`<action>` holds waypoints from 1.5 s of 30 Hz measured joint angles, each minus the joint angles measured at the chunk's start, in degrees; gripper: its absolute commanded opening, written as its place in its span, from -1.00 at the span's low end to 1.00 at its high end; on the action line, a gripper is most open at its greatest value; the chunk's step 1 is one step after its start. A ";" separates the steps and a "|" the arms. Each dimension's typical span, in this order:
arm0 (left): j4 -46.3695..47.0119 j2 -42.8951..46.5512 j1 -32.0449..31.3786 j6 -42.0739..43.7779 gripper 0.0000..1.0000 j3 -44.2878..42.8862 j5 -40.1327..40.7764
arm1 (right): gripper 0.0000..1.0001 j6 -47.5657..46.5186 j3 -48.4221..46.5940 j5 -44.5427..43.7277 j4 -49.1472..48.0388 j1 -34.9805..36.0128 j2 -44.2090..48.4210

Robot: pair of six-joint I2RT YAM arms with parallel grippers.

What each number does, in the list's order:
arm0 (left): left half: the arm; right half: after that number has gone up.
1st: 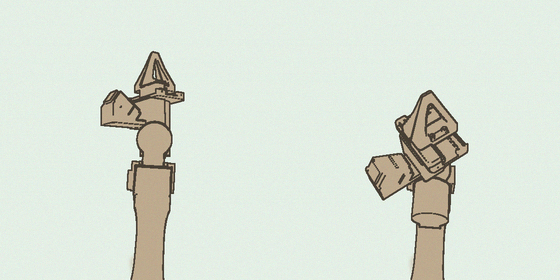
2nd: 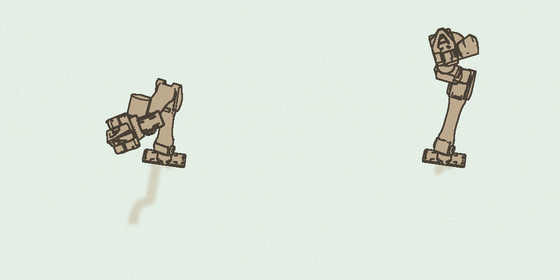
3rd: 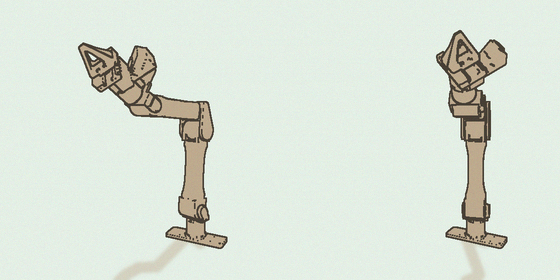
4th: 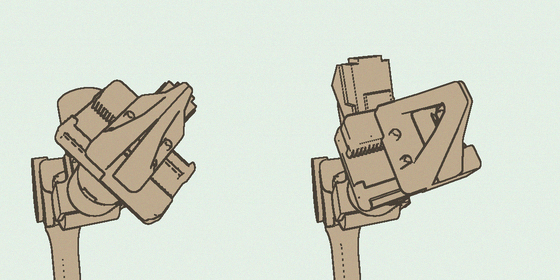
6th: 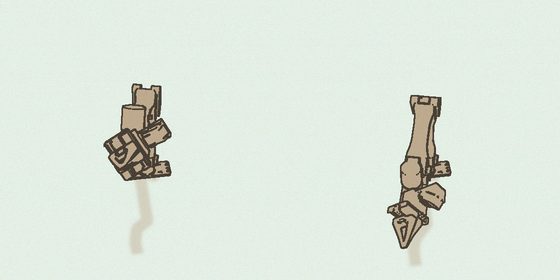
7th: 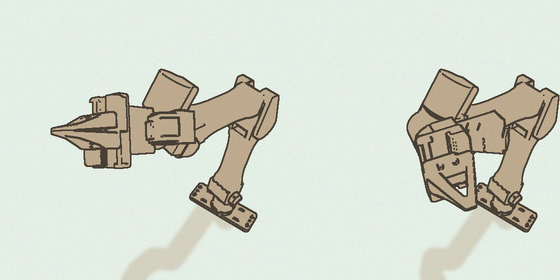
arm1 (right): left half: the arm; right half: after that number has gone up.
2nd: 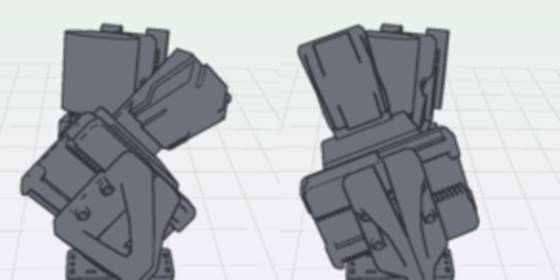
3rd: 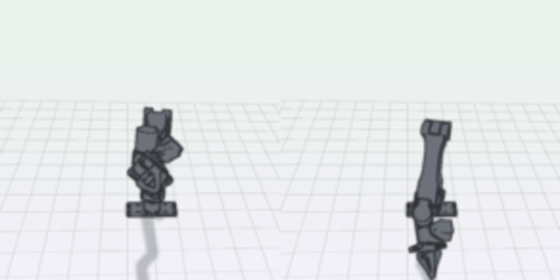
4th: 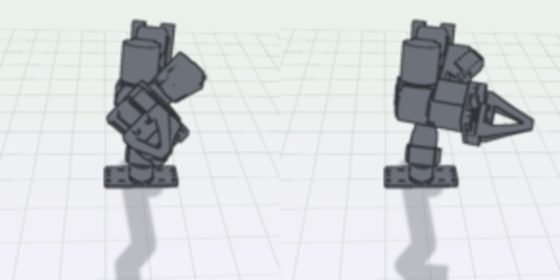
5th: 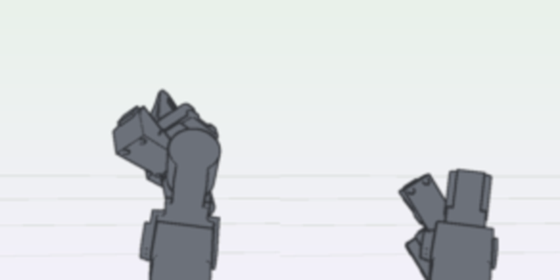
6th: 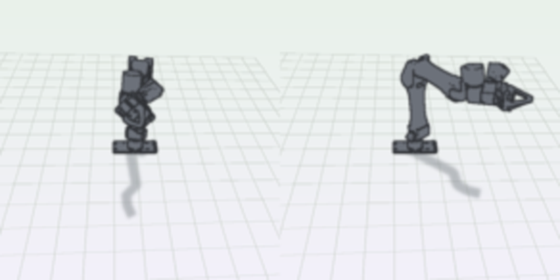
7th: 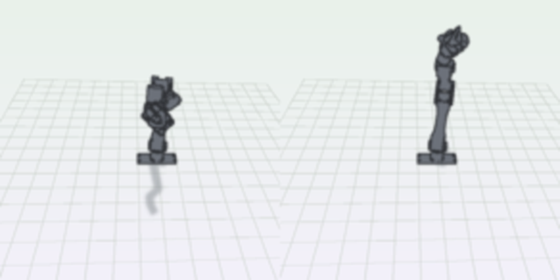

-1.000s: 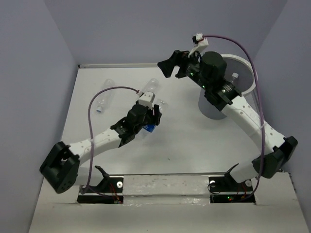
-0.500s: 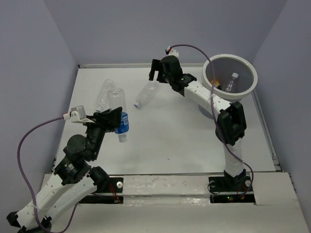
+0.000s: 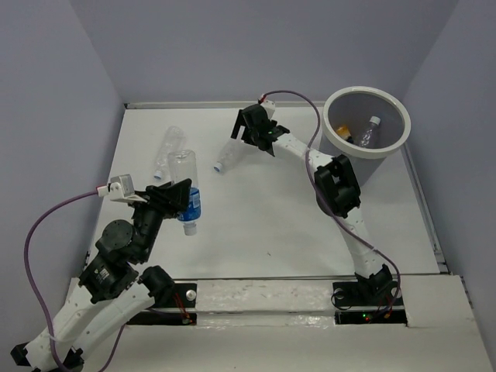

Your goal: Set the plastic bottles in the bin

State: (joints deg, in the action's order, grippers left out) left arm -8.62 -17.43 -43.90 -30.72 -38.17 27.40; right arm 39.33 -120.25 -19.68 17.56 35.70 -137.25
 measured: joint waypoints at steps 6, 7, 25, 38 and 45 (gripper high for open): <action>0.04 0.74 0.00 0.04 -0.35 0.00 -1.03 | 0.67 2.80 -6.12 0.52 1.36 0.00 -7.50; 0.04 0.74 0.00 0.04 -0.35 0.00 -1.16 | 0.49 3.39 -6.56 0.68 1.38 0.00 -8.26; 1.84 -1.42 0.00 0.04 -0.35 0.02 -1.70 | -0.60 -8.74 22.62 2.01 -13.62 0.00 28.41; 15.54 -21.64 0.00 0.55 -0.35 -5.90 -10.43 | -0.57 -28.24 38.53 -12.74 -27.98 -26.45 65.55; 24.30 -36.48 -0.11 2.19 -0.35 -18.12 -13.88 | 0.99 -27.89 46.53 -11.69 -23.98 -30.23 58.71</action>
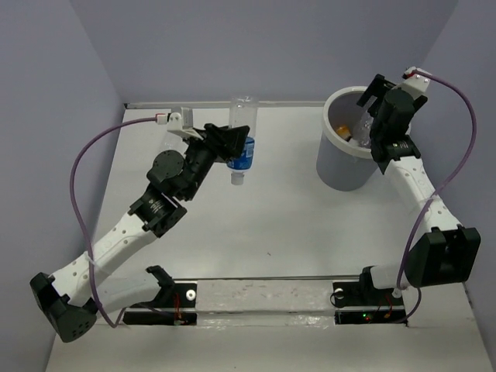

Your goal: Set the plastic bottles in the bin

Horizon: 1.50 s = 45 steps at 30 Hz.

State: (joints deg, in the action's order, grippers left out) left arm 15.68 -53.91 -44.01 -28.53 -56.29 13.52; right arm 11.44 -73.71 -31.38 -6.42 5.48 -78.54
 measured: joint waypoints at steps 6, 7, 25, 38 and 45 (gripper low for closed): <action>9.14 -14.93 -2.16 1.57 -0.35 -13.00 -1.55 | 0.97 4.39 -0.87 9.46 5.73 -0.83 1.53; 10.67 -17.18 -2.67 1.77 -0.35 -14.80 -1.75 | 0.96 5.09 -1.07 11.50 6.23 -0.83 2.78; 20.68 -67.41 -9.35 6.99 -0.16 -64.87 -4.22 | -1.00 20.04 6.14 31.01 13.35 -0.92 38.56; 19.41 -85.42 -12.44 6.29 0.98 -82.82 -4.22 | -0.98 19.37 6.19 33.31 17.46 0.20 42.14; 10.29 -74.64 -10.75 13.77 0.98 -70.77 -4.90 | -0.85 18.38 6.19 36.81 17.75 0.35 41.66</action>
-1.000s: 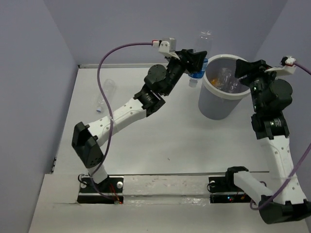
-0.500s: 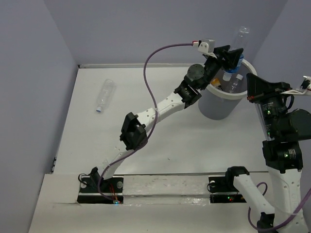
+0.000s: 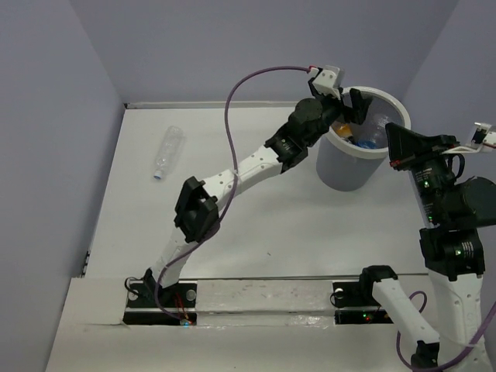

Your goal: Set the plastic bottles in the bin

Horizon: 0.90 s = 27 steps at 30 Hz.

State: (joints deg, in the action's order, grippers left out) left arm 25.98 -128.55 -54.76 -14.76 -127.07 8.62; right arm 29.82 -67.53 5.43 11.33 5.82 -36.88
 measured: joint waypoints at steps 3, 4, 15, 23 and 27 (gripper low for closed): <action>-5.38 12.92 1.53 3.13 0.98 13.22 0.42 | -0.81 0.02 0.09 4.44 -0.31 0.26 -0.15; -7.32 19.17 2.73 3.91 0.98 18.75 0.70 | -0.80 0.11 0.15 5.53 -0.39 0.26 -0.20; -27.85 56.52 27.08 -0.28 0.98 57.88 12.70 | -0.06 6.84 8.37 21.24 -8.68 3.32 -9.25; -37.94 46.88 43.47 -0.37 0.98 67.08 14.80 | 0.43 2.19 3.54 14.36 -5.22 28.26 -21.27; -37.81 41.18 46.10 2.54 0.98 64.83 14.34 | 0.44 -1.03 1.66 9.68 -4.26 37.75 -23.54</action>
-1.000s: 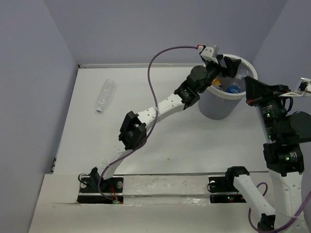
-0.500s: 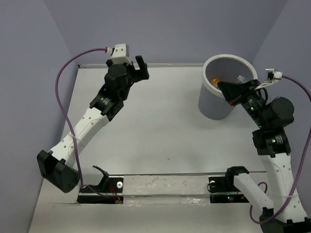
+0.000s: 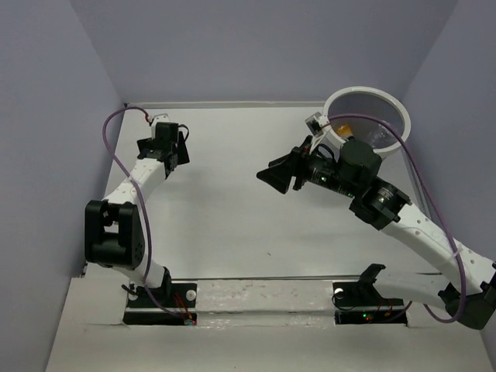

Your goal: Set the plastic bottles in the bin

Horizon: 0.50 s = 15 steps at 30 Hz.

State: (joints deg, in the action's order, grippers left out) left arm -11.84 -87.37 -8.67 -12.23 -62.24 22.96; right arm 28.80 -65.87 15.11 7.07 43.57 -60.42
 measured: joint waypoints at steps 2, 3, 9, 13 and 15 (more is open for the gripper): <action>0.09 -2.10 1.27 2.29 0.98 -1.84 -1.18 | 0.44 -1.25 -0.33 -2.71 0.33 2.99 -0.42; 0.24 -3.19 1.90 3.02 0.98 -2.84 -1.95 | 0.44 -1.66 -0.50 -3.54 0.35 4.11 -0.74; 1.51 -15.26 4.28 6.36 0.98 -12.11 -5.11 | 0.45 -4.79 -3.50 -8.83 0.74 11.02 -4.28; 1.20 -23.63 4.57 7.76 0.98 -17.14 -5.70 | 0.45 -6.23 -4.17 -10.84 0.68 13.88 -6.38; 0.09 -26.88 4.74 8.26 0.97 -19.39 -5.64 | 0.45 -6.60 -4.17 -11.37 0.72 14.88 -7.37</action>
State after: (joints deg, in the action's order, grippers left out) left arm -11.75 -114.26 -3.92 -3.97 -81.62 17.32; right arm 22.20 -70.04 3.75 7.79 58.46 -67.79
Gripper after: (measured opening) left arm 0.990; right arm 0.724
